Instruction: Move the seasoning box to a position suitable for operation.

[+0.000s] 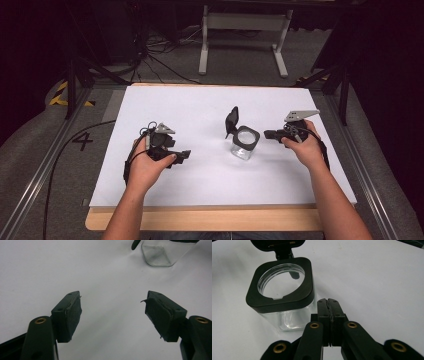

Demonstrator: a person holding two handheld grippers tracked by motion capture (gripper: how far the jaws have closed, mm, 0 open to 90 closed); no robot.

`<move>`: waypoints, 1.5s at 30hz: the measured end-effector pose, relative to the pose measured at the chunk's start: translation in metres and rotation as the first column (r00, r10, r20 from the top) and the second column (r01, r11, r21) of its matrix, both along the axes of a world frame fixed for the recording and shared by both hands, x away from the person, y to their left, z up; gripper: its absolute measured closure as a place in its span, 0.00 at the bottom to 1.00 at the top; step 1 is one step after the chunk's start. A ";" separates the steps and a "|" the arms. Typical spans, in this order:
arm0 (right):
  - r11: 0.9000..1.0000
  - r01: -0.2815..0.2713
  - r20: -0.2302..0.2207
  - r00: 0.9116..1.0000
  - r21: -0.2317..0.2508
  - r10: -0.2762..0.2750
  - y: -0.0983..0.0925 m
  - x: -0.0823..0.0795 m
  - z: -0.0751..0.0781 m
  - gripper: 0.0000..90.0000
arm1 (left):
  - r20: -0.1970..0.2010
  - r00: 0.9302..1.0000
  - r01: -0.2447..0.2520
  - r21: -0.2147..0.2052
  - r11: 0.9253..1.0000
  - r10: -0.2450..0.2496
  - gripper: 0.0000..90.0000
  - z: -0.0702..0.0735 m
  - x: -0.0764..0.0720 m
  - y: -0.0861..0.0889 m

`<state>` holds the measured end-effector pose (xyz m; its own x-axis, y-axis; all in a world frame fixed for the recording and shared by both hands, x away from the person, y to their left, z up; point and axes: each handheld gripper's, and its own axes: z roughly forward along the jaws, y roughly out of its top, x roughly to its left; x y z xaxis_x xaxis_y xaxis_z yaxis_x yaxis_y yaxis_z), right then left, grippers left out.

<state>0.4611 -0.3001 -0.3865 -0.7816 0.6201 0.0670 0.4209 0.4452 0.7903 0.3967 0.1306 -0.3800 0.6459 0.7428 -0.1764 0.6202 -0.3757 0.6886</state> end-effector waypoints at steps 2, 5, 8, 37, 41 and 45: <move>1.000 -0.004 0.001 1.000 0.000 0.004 0.001 0.001 0.000 1.00 | 0.001 1.000 0.007 0.001 1.000 -0.007 0.33 0.000 -0.001 -0.001; 1.000 -0.013 -0.010 1.000 0.008 0.013 0.003 0.007 -0.004 1.00 | -0.004 1.000 0.006 -0.004 1.000 -0.006 0.33 0.001 -0.004 -0.003; 1.000 -0.019 -0.020 1.000 0.016 0.019 0.005 0.012 -0.010 1.00 | 0.000 1.000 0.000 -0.006 1.000 0.000 0.33 0.001 -0.005 -0.003; 0.992 -0.123 -0.076 0.990 -0.009 0.122 0.019 0.002 -0.021 1.00 | -0.009 0.999 0.051 -0.014 0.999 -0.051 0.32 -0.001 0.005 -0.014; 0.990 -0.137 -0.084 0.987 -0.031 0.134 0.021 -0.007 -0.021 1.00 | -0.006 0.998 0.064 -0.023 0.998 -0.064 0.33 0.001 0.009 -0.020; 0.988 -0.143 -0.092 0.986 -0.049 0.138 0.022 -0.014 -0.023 1.00 | -0.001 0.997 0.079 -0.025 0.997 -0.079 0.32 0.002 0.013 -0.025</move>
